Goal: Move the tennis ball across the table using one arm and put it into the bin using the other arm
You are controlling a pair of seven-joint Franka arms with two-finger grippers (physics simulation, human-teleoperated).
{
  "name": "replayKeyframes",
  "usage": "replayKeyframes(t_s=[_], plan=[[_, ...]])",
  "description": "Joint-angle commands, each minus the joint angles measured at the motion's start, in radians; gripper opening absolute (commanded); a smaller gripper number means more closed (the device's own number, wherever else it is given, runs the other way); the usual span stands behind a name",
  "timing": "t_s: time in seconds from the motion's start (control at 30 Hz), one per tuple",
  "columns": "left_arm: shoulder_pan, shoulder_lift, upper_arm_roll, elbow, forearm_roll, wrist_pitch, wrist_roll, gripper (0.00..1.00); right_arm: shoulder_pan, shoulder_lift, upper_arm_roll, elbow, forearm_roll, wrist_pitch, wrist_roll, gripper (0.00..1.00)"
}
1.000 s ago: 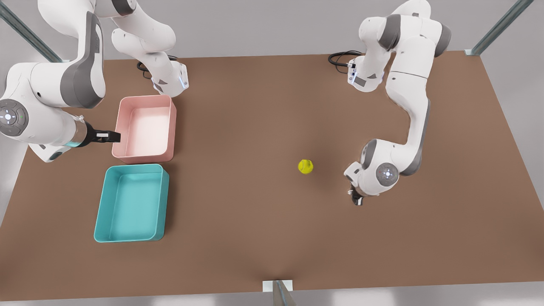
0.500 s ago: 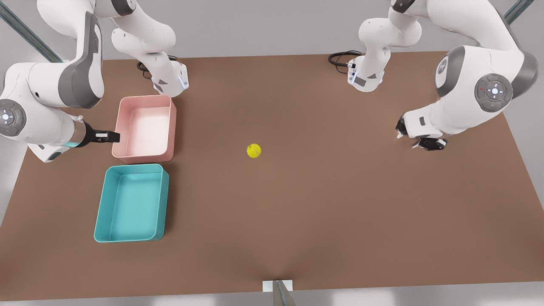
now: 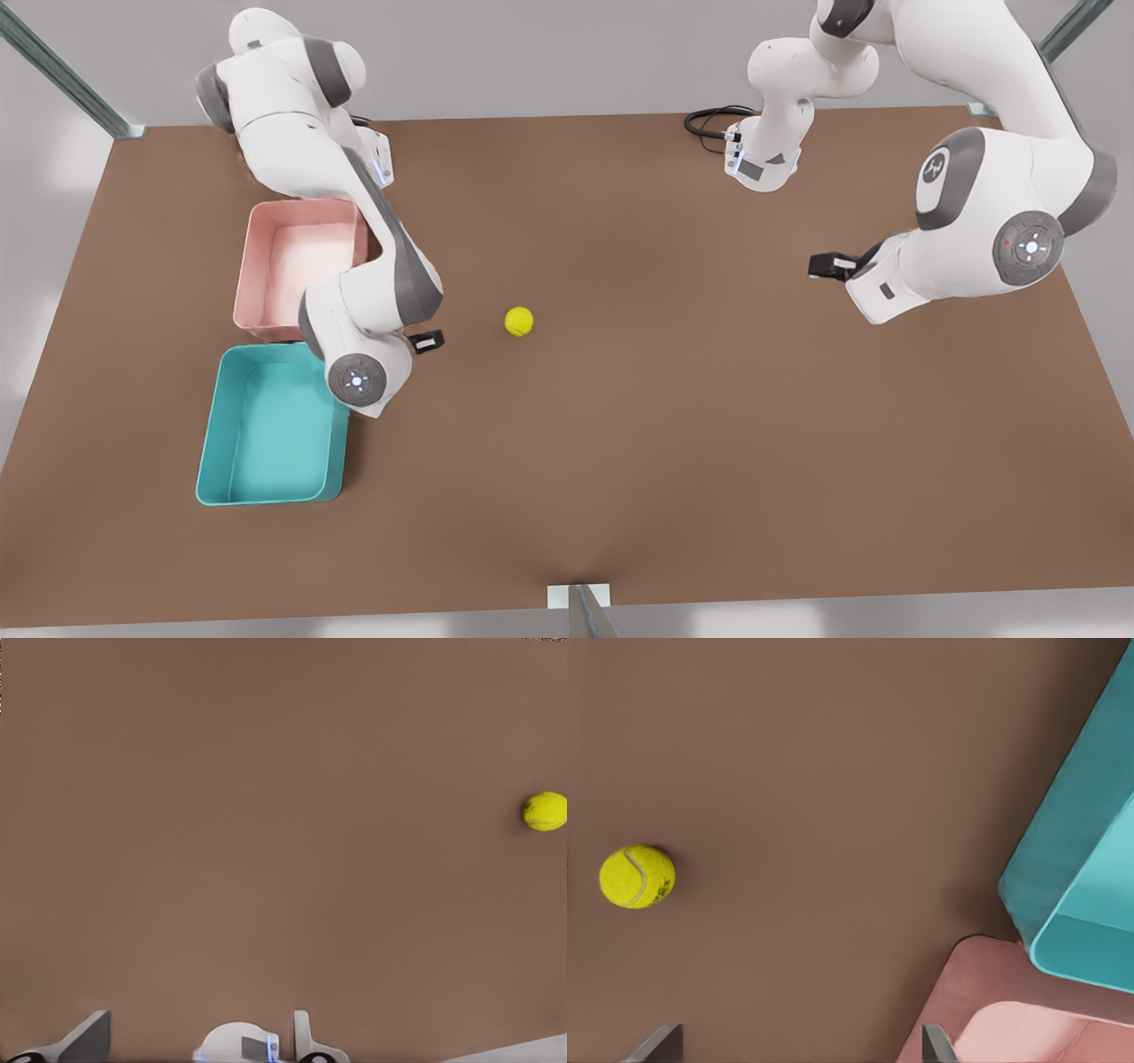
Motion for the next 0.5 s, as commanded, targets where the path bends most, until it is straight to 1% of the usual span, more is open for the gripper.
replayKeyframes(t_s=[0.0, 0.03, 0.07, 0.1, 0.13, 0.2, 0.33, 0.47], plan=[[0.000, 0.004, 0.001, 0.000, 0.000, -0.018, -0.334, 1.00, 0.109, -0.001, 0.003, -0.070, -0.053, 0.323, 0.582, 1.00], [0.000, 0.007, 0.001, 0.000, 0.000, -0.018, -0.334, 1.00, 0.156, -0.014, 0.003, -0.148, -0.053, 0.452, 0.720, 1.00], [0.003, 0.007, 0.001, 0.000, 0.000, -0.018, -0.334, 1.00, 0.177, -0.022, 0.003, -0.199, -0.053, 0.533, 0.739, 1.00], [0.003, 0.007, -0.001, 0.000, 0.000, -0.020, -0.334, 1.00, 0.178, -0.083, 0.006, -0.352, -0.053, 0.697, 0.741, 1.00], [0.003, 0.007, -0.001, 0.000, 0.000, -0.020, -0.334, 1.00, 0.169, -0.125, 0.028, -0.478, -0.051, 0.835, 0.751, 1.00], [0.000, 0.008, -0.001, 0.000, 0.000, -0.020, -0.334, 1.00, 0.172, -0.111, 0.054, -0.587, -0.051, 1.000, 0.793, 1.00], [0.000, 0.008, -0.001, 0.000, 0.000, -0.021, -0.334, 1.00, 0.215, -0.076, 0.083, -0.572, -0.050, 1.049, 0.908, 1.00], [0.000, 0.013, -0.001, 0.000, 0.000, -0.020, -0.336, 1.00, 0.210, -0.116, 0.107, -0.581, -0.047, 1.038, 0.908, 1.00]])
